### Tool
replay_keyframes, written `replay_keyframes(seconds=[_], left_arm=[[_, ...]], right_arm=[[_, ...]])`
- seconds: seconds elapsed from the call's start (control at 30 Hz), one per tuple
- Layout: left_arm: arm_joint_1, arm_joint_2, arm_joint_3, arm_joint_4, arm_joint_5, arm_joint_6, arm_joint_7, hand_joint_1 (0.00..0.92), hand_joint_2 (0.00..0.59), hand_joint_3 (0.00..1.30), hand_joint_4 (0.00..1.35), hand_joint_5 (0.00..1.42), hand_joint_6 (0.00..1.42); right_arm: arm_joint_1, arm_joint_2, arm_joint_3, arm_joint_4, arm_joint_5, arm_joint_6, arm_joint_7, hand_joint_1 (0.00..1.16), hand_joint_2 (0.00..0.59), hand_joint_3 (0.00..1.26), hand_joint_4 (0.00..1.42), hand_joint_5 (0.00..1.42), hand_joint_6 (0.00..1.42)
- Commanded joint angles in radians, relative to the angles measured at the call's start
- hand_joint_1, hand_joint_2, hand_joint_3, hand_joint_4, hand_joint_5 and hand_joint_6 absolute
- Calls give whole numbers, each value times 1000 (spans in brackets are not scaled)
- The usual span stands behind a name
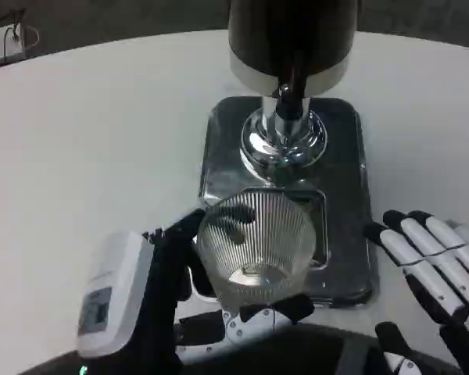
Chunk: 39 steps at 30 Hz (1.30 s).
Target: Grasp the cup under the faucet to collect the drink, then remove the cup.
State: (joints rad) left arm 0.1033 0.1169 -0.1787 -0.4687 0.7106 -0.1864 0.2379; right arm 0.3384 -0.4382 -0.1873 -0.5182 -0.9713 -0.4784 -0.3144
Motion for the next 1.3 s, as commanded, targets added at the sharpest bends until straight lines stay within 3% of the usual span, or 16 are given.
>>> replay_keyframes(seconds=[0.03,0.67,1.3], left_arm=[[6,-5,-2,-30,-13,-18,-3,773,0,999,978,1042,1184],[-9,-13,4,-1,-20,-21,13,773,0,999,978,1042,1184],[-245,0,68,248,-51,-32,57,773,0,1002,978,1042,1167]], right_arm=[[13,0,-2,-14,12,-1,2,184,532,105,74,97,161],[25,0,-8,-24,11,1,3,189,532,105,74,97,161],[87,2,-57,-54,21,4,8,190,532,105,74,97,161]])
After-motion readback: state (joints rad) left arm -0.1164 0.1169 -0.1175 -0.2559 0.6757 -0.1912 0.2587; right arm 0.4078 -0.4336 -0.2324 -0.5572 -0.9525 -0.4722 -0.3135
